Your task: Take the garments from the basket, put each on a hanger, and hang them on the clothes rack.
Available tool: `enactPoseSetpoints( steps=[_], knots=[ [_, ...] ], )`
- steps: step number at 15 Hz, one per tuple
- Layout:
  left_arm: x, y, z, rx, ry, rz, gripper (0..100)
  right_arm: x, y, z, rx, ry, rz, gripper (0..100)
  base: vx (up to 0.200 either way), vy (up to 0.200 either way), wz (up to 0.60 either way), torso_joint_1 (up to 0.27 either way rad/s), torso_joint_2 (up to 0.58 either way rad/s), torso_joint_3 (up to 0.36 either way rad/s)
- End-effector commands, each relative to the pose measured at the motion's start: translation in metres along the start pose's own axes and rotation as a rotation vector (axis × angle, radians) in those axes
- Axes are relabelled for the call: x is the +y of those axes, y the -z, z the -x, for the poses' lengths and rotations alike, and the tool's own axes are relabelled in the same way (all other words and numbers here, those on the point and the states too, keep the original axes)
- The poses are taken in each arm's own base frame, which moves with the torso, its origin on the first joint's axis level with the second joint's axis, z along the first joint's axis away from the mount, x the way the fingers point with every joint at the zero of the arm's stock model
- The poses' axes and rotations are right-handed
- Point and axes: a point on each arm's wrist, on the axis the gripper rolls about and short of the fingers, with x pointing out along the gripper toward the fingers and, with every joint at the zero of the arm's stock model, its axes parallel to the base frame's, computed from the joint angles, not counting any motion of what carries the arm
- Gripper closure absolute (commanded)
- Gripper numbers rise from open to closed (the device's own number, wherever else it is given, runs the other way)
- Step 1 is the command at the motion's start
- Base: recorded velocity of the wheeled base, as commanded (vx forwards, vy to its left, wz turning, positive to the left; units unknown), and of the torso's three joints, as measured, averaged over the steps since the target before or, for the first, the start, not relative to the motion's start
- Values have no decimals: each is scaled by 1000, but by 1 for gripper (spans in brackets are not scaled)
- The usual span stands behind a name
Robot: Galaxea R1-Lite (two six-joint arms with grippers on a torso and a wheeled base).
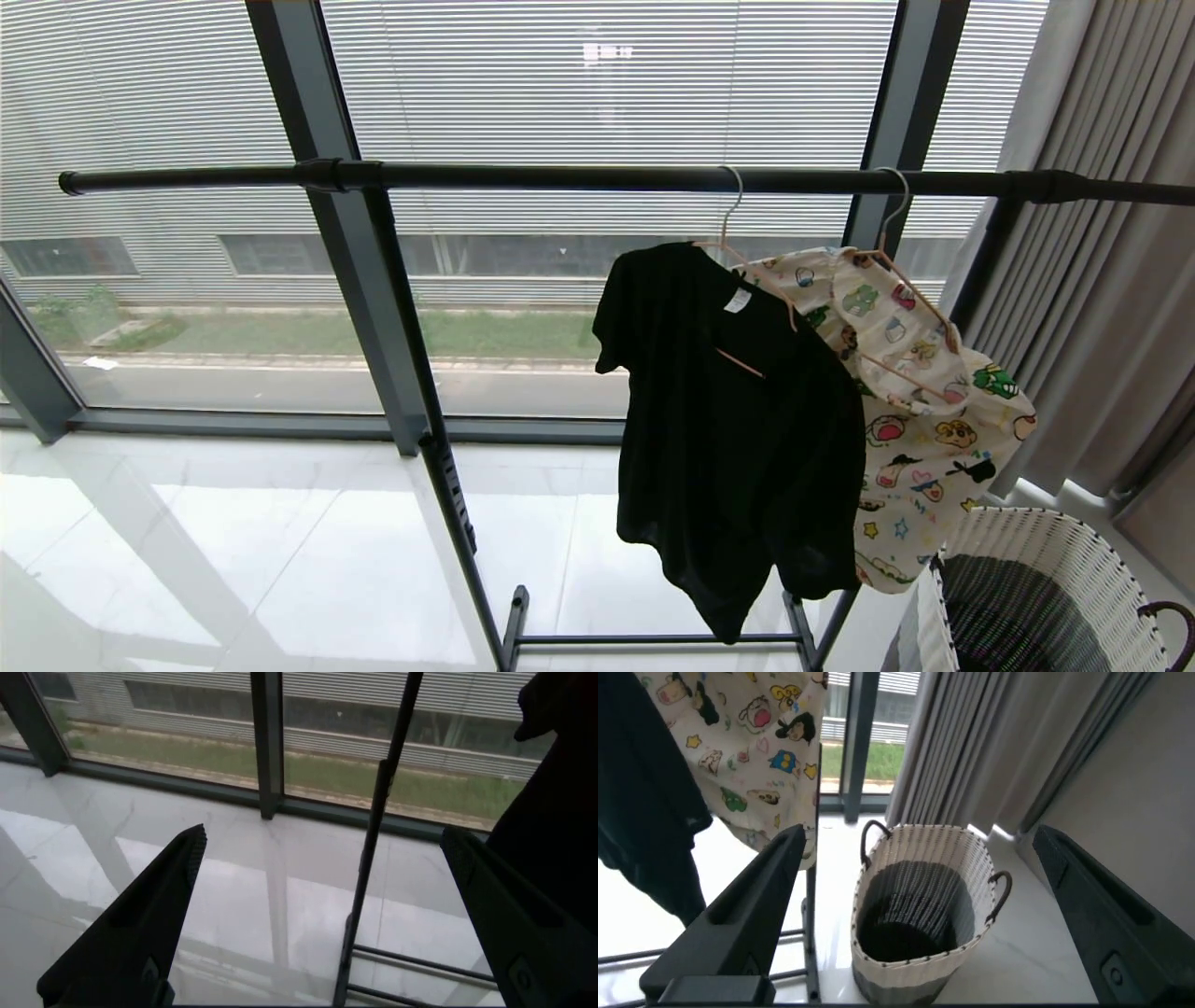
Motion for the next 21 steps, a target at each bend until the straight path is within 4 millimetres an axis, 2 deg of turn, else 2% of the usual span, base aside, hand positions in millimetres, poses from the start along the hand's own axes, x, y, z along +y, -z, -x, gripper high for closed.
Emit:
enactPoseSetpoints(
  steps=[1, 9, 11, 12, 17, 19, 21],
  knots=[
    [0, 0, 1, -11, 4, -1, 0, 1, 4, -1, -2, -6, -1, 0, 0, 0, 0, 0, 0, 0],
    [1, -1, -6, 89, 70, 52, 0, 3, 4, -1, -10, -88, -11, 0, 0, 0, 0, 0, 0, 0],
    [5, -1, -7, 102, 336, 35, 0, 3, 4, -1, -14, -128, -12, 0, 0, 0, 0, 0, 0, 0],
    [7, -1, -6, 87, 401, 26, 0, 3, 4, -1, -14, -128, -14, 0, 0, 0, 0, 0, 0, 0],
    [7, -1, -6, 89, 383, 37, 0, 3, 2, -1, -27, -125, -21, 0, 0, 0, 0, 0, 0, 0],
    [7, 0, -3, 39, 263, 38, 0, 4, 2, -1, -29, -142, -12, 0, 0, 0, 0, 0, 0, 0],
    [8, 2, 1, 2, 255, 74, 0, 7, 6, 0, 0, -275, -9, 0, 0, 0, 0, 0, 0, 0]
  ],
)
